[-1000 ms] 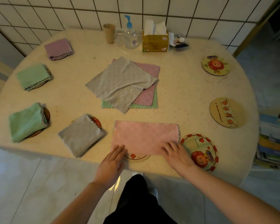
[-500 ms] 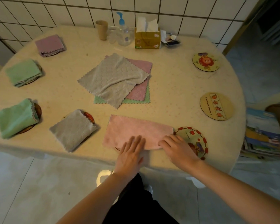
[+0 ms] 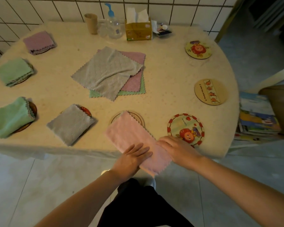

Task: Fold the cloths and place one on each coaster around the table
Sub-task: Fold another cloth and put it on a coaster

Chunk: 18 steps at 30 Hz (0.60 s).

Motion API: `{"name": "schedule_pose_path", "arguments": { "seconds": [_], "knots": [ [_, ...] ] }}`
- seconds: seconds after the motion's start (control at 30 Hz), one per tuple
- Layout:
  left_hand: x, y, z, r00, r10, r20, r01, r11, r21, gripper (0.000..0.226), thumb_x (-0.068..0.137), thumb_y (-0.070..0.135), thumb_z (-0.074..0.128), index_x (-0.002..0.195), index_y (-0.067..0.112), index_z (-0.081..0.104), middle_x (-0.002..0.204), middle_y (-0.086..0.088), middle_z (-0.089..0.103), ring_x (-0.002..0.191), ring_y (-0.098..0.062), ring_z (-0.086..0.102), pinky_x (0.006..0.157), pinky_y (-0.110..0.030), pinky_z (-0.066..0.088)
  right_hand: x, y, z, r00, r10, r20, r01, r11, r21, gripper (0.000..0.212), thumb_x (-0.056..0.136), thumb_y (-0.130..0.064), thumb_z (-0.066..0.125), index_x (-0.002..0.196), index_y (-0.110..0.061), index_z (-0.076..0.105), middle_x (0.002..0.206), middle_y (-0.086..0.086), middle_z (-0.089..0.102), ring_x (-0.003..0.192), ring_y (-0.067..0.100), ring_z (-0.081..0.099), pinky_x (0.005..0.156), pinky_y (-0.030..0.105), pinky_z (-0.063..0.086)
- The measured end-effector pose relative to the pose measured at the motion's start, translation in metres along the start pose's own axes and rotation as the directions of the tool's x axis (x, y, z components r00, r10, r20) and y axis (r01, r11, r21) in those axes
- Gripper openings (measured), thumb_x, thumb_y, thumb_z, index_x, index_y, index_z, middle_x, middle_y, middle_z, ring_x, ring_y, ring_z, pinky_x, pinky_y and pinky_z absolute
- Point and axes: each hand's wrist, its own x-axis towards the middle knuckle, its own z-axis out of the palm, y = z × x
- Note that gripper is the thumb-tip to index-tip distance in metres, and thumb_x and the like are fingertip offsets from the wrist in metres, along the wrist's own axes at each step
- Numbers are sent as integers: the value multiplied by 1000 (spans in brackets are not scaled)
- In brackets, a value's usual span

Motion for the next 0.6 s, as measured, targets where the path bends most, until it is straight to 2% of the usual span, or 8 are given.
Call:
{"name": "schedule_pose_path", "arguments": {
  "seconds": [0.07,0.13,0.23,0.37,0.43,0.47,0.53,0.6],
  "knots": [
    [-12,-2,-2,1000,28,-9,-29,999,-34,60,86,25,61,143,28,40,149,6,42,140,-20,33,114,-45,22,13,1,0,997,-37,69,40,998,-55,74,71,14,57,139,-10,41,143,8,42,132,26,41,103,38,41],
    [-24,-3,-4,999,51,-18,-52,997,-48,62,88,24,59,145,30,36,152,7,35,143,-17,26,116,-44,16,29,-1,2,983,-141,116,154,981,-117,69,77,10,48,143,-11,37,150,8,36,138,26,34,109,40,34],
    [-43,-10,-7,998,43,-45,-46,996,-76,62,90,24,58,146,30,34,154,6,31,144,-17,25,116,-42,17,43,-1,16,938,-258,232,308,928,-211,61,82,-8,38,143,-16,38,149,3,39,135,21,39,104,38,40],
    [-66,-21,-19,998,-63,17,65,959,-275,57,91,36,34,148,31,30,155,8,28,143,-10,22,113,-29,28,50,-6,27,910,-310,276,372,904,-212,61,82,-11,25,142,-15,38,147,1,42,132,19,43,102,36,42],
    [-69,-23,-23,990,-114,84,137,919,-370,62,85,42,25,147,34,31,154,10,28,141,-5,21,110,-23,29,50,-7,28,914,-314,257,373,900,-226,59,81,-9,32,138,-15,45,143,2,47,129,19,47,102,34,41],
    [-69,-24,-25,986,-138,98,166,893,-418,60,86,41,28,146,34,33,153,9,31,140,-4,25,110,-21,28,49,-8,30,914,-324,245,381,894,-238,56,81,-11,42,136,-15,47,142,2,49,129,19,47,103,33,40],
    [-67,-28,-28,978,-191,84,207,833,-512,49,94,26,44,142,32,42,148,7,41,136,-8,37,107,-14,28,51,-8,33,915,-320,246,377,897,-233,62,76,-25,66,135,-17,48,141,1,49,129,18,47,105,32,38],
    [-65,-32,-29,960,-264,94,267,757,-596,46,94,16,52,138,30,49,139,7,52,126,-9,49,101,-11,33,52,-8,34,929,-280,242,329,925,-191,67,72,-39,72,132,-20,49,138,-3,52,127,16,47,104,32,40]
  ]
}}
